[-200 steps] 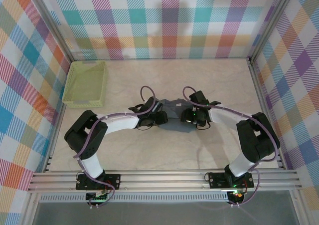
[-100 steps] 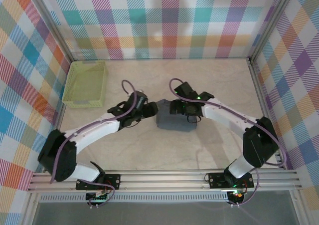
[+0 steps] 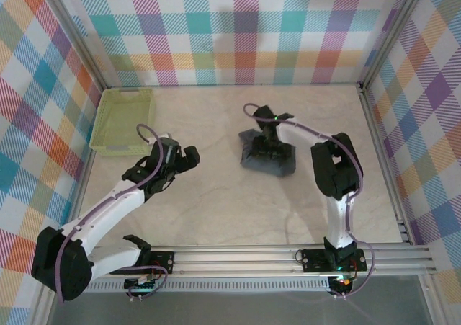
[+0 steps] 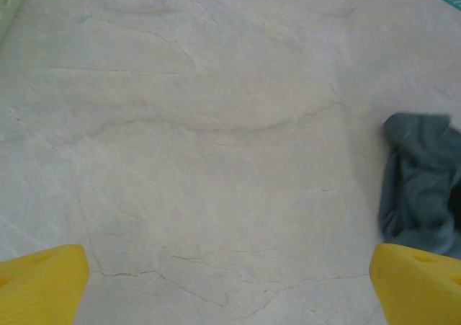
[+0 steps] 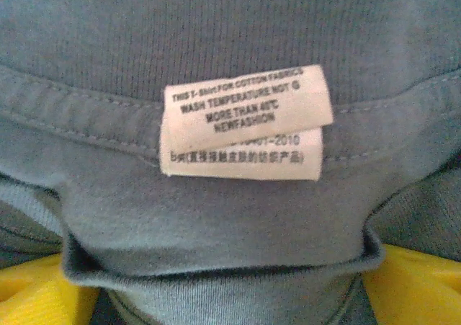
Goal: Fold the inside-out t-shirt
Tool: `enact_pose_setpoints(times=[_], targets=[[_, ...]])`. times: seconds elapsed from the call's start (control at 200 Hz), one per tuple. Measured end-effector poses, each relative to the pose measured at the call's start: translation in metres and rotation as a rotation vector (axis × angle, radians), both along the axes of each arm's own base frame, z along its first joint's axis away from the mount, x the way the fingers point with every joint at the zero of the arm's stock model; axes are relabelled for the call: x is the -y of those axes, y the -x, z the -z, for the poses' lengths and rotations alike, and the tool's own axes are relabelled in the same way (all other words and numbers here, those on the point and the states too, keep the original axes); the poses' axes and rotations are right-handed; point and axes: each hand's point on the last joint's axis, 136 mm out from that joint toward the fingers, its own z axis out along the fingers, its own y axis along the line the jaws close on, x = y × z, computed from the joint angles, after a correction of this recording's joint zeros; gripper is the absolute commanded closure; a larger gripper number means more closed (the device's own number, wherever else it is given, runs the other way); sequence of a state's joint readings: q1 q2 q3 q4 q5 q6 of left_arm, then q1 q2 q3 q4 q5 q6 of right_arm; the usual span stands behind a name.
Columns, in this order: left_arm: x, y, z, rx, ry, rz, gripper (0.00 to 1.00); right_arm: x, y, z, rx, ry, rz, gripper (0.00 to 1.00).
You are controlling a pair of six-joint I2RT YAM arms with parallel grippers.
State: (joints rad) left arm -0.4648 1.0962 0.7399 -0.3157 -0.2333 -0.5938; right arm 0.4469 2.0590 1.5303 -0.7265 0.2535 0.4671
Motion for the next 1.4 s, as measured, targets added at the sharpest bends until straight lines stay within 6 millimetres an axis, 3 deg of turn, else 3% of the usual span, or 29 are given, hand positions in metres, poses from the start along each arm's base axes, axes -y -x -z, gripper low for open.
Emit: enact_pose_setpoints(times=[0.19, 0.44, 0.555, 0.67, 0.755, 0.935, 1.035, 1.095, 1.195, 1.295, 1.36, 1.4], targets=[[-0.006, 0.001, 0.005, -0.004, -0.025, -0.003, 0.0, 0.037, -0.083, -0.004, 0.058, 0.018, -0.021, 0.08], [-0.007, 0.0, 0.005, 0.005, -0.07, 0.037, 0.0, 0.052, -0.172, -0.011, 0.155, 0.047, -0.115, 0.08], [-0.008, 0.001, 0.006, 0.006, -0.083, 0.048, 0.0, 0.059, -0.193, -0.012, 0.187, 0.043, -0.132, 0.08], [-0.011, 0.002, 0.007, 0.008, -0.102, 0.05, 0.0, 0.075, -0.196, -0.012, 0.182, 0.043, -0.135, 0.08], [-0.013, 0.001, 0.008, 0.009, -0.121, 0.046, 0.0, 0.082, -0.197, -0.012, 0.18, 0.045, -0.144, 0.02], [-0.021, -0.008, 0.008, 0.035, -0.188, 0.027, 0.0, 0.088, -0.192, -0.027, 0.183, 0.06, -0.166, 0.0], [-0.026, -0.018, 0.003, 0.076, -0.25, 0.017, 0.0, 0.09, -0.173, -0.05, 0.177, 0.054, -0.166, 0.0], [-0.028, -0.022, 0.0, 0.095, -0.287, 0.023, 0.0, 0.092, -0.15, -0.071, 0.194, 0.042, -0.159, 0.0], [-0.036, -0.025, -0.007, 0.169, -0.332, 0.014, 0.0, 0.099, -0.094, -0.114, 0.259, 0.017, -0.137, 0.0], [-0.055, -0.011, 0.0, 0.242, -0.392, -0.018, 0.0, 0.109, -0.042, -0.152, 0.389, -0.003, -0.1, 0.0], [-0.071, -0.002, 0.009, 0.255, -0.444, -0.049, 0.0, 0.116, -0.016, -0.162, 0.476, -0.006, -0.076, 0.0], [-0.077, 0.001, 0.014, 0.253, -0.472, -0.063, 0.0, 0.121, 0.0, -0.158, 0.513, -0.002, -0.068, 0.0]])
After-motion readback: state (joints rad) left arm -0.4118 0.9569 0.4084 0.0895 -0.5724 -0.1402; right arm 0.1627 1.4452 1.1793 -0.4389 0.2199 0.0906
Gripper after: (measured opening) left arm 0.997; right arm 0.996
